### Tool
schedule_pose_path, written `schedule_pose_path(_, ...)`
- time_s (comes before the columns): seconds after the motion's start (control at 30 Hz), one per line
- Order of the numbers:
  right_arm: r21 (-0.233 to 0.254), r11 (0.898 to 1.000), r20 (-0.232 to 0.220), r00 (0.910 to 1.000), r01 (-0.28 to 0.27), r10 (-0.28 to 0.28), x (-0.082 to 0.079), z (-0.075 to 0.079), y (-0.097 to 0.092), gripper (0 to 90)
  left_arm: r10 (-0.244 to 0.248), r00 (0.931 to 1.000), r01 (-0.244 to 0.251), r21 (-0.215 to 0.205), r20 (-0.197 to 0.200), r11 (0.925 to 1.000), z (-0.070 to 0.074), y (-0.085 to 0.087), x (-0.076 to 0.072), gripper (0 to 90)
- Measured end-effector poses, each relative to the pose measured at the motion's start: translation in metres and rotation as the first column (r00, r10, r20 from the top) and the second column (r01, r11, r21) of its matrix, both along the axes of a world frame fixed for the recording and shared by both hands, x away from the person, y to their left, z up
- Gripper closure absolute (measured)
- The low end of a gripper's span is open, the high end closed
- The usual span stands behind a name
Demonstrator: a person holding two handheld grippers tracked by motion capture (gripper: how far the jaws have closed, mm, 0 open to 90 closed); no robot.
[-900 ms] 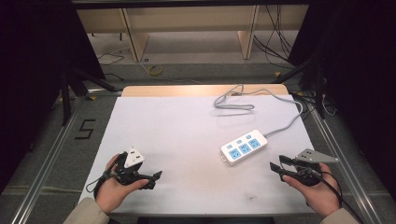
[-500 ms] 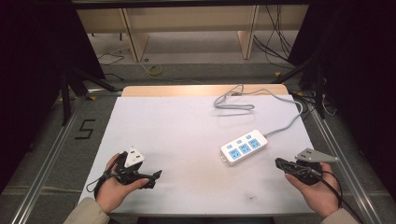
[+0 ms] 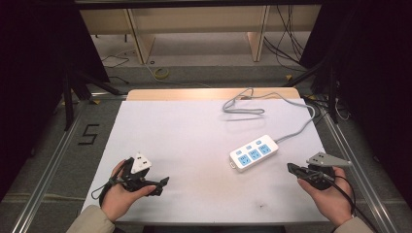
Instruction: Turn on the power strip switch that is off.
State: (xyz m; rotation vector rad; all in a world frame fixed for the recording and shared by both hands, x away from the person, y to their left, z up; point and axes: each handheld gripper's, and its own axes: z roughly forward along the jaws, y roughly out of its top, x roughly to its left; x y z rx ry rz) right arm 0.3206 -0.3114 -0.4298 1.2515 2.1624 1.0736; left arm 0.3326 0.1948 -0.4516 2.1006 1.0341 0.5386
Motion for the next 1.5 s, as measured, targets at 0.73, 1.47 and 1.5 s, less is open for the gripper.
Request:
schedule_pose_path(0.73,-0.027,1.000,0.007,1.0000,0.004,-0.003,0.012,0.008,0.007,90.0,0.015,0.9998,-0.015,-0.002,0.012,0.9999,0.001,0.002,0.001,6.1)
schedule_pose_path(1.47,-0.034,0.999,-0.011,0.9999,-0.004,0.004,0.031,0.010,0.012,90.0,0.011,0.9999,-0.011,-0.003,0.012,0.9999,0.001,0.002,0.000,7.5)
schedule_pose_path(1.5,-0.033,0.999,-0.011,0.9999,-0.004,0.004,0.032,0.009,0.012,90.0,0.011,0.9999,-0.011,-0.003,0.012,0.9999,0.001,0.002,0.000,7.6)
